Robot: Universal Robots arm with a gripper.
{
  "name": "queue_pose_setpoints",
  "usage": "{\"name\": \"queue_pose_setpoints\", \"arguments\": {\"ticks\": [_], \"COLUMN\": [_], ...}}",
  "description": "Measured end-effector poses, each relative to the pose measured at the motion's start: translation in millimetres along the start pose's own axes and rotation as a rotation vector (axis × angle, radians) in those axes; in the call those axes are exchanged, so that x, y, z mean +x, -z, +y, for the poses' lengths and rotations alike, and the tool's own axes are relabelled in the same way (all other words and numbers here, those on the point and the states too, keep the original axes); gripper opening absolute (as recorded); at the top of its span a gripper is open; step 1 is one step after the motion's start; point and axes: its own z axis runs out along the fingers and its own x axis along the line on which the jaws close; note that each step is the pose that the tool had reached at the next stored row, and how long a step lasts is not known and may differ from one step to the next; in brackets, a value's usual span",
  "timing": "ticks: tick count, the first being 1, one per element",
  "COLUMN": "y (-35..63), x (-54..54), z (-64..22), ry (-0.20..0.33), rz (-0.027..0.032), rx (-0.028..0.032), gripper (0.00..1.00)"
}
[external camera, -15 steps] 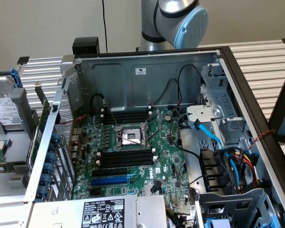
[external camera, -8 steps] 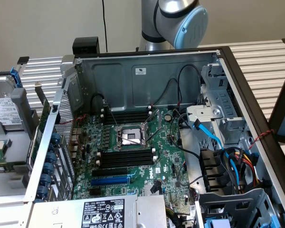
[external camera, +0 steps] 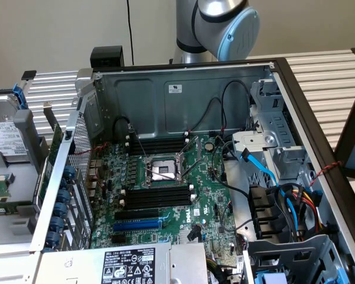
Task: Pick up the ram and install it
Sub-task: 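Pick up the ram and move it above insertion slot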
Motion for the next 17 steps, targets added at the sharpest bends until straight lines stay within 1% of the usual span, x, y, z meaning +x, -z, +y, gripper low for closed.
{"name": "queue_pose_setpoints", "arguments": {"ticks": [4, 7, 13, 17], "y": [0.5, 6.1, 12.5, 20.7], "x": [0.2, 0.8, 1.5, 2.4], "z": [0.0, -0.1, -0.2, -0.4], "ry": [0.000, 0.000, 0.000, 0.000], "rz": [-0.0001, -0.0002, -0.0001, -0.0001], "rx": [0.0000, 0.0003, 0.0005, 0.0004], "gripper": [0.12, 0.12, 0.12, 0.12]}}
